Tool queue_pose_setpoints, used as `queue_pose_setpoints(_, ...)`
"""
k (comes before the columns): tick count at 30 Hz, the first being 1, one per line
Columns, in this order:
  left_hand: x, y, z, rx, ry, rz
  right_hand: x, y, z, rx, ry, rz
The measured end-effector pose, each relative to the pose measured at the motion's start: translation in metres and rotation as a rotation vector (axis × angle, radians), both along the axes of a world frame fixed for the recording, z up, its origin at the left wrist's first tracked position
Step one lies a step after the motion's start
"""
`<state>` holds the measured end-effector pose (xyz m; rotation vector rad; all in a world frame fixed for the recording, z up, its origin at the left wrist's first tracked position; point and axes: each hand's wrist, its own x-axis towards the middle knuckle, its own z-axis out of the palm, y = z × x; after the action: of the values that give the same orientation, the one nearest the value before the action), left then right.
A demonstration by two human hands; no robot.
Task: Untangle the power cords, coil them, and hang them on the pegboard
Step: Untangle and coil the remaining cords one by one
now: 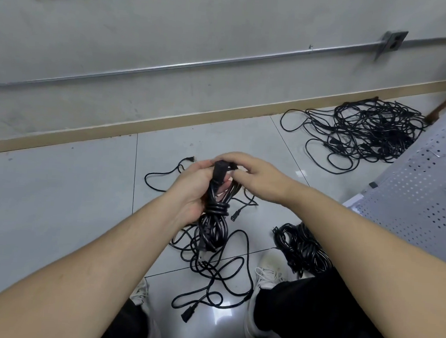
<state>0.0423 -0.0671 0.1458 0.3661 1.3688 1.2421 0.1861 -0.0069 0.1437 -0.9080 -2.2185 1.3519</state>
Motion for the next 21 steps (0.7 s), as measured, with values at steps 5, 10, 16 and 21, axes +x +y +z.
queue_pose_setpoints(5,0.004,0.001,0.003,0.000,0.074,-0.103,0.010,0.006,0.002,0.046,0.038,-0.014)
queue_pose_setpoints(10,0.010,-0.002,0.004,0.016,0.061,-0.276,0.014,0.017,0.006,0.088,0.056,-0.283)
queue_pose_setpoints(16,0.028,0.003,-0.017,0.238,0.498,-0.487,0.031,0.030,0.014,-0.044,0.077,-0.420)
queue_pose_setpoints(21,0.052,0.013,-0.028,0.313,0.690,-0.506,0.053,0.041,0.006,-0.196,0.096,-0.454)
